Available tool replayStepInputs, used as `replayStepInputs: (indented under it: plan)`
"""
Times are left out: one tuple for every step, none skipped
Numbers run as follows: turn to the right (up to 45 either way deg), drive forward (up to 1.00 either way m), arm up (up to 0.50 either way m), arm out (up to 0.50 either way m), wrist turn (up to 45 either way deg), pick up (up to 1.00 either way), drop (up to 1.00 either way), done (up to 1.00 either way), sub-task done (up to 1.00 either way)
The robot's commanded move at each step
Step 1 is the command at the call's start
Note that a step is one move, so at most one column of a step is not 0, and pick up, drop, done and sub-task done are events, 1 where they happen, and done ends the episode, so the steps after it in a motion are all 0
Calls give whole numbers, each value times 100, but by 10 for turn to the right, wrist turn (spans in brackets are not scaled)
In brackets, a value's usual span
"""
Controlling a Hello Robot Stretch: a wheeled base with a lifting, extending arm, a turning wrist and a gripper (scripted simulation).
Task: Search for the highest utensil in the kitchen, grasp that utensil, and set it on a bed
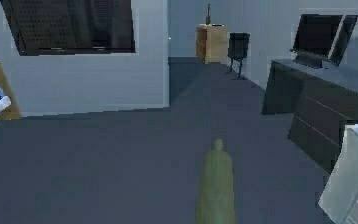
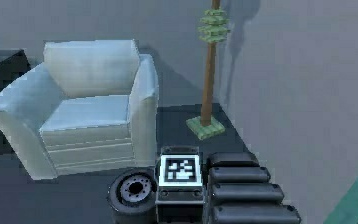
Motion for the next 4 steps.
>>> replayStepInputs:
  plan:
    - [-450, 0, 0, 0, 0, 0, 0, 0, 0]
    - [-30, 0, 0, 0, 0, 0, 0, 0, 0]
    - [0, 100, 0, 0, 0, 0, 0, 0, 0]
    - [0, 100, 0, 0, 0, 0, 0, 0, 0]
